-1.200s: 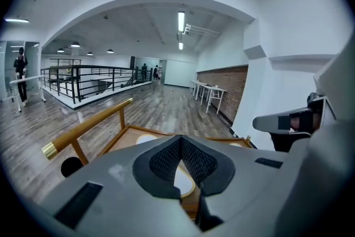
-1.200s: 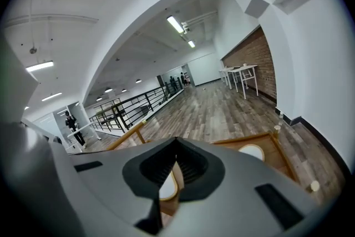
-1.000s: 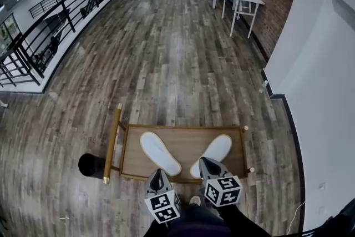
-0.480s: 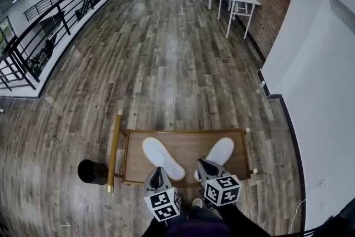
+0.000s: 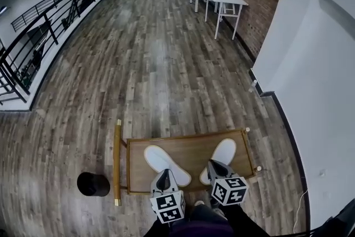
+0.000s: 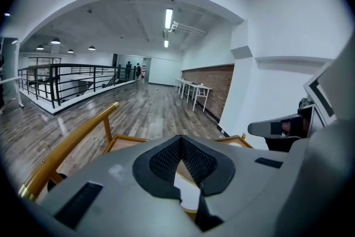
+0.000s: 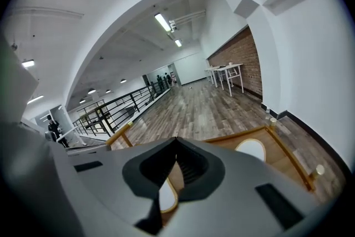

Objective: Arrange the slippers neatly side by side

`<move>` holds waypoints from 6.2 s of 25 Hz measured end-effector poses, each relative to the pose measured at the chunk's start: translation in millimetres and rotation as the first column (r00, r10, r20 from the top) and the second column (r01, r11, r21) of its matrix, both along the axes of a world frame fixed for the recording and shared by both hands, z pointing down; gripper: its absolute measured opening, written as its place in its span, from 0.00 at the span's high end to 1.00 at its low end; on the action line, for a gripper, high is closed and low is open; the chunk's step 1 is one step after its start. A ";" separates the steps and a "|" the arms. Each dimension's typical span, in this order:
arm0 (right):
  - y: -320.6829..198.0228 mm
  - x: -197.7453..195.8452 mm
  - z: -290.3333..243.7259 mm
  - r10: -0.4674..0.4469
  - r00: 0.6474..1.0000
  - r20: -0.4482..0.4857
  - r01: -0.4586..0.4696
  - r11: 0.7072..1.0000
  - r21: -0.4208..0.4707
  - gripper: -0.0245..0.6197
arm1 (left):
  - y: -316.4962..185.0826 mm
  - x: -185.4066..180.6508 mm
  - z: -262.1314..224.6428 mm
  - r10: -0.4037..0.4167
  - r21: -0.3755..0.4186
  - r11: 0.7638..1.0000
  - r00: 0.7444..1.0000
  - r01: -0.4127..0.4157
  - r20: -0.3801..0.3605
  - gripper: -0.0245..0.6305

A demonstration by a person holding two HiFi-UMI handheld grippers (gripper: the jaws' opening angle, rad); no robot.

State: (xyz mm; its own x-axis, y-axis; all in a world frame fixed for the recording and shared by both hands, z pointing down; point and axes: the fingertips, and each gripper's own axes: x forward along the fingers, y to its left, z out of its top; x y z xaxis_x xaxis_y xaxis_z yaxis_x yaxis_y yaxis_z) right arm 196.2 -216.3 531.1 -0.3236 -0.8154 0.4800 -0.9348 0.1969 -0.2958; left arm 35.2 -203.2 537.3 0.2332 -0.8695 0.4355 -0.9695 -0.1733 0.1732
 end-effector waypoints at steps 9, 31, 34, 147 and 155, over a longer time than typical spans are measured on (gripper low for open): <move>-2.6 19.4 -9.1 0.025 1.000 -0.010 -0.025 1.000 0.008 0.96 | -6.3 -3.2 -7.7 0.004 0.010 1.000 1.000 -0.004 -0.004 0.96; -39.1 140.3 71.0 0.270 0.961 0.054 -0.241 0.921 -0.307 0.81 | -30.4 -19.6 -2.7 -0.046 -0.009 0.999 0.999 0.046 0.014 0.96; -38.7 138.0 94.3 0.264 0.961 0.077 -0.210 0.885 -0.417 0.78 | -32.9 -15.6 -1.0 -0.033 -0.010 0.999 0.999 0.033 0.025 0.96; -45.2 -174.4 151.3 -0.799 0.582 -0.151 0.673 0.577 -0.462 0.79 | 3.8 -85.3 14.1 -0.229 -0.092 0.967 0.970 0.236 0.077 0.96; -48.8 -179.5 187.7 -0.804 0.562 -0.196 0.613 0.563 -0.554 0.79 | 5.0 -97.3 16.3 -0.246 -0.098 0.962 0.966 0.253 0.081 0.96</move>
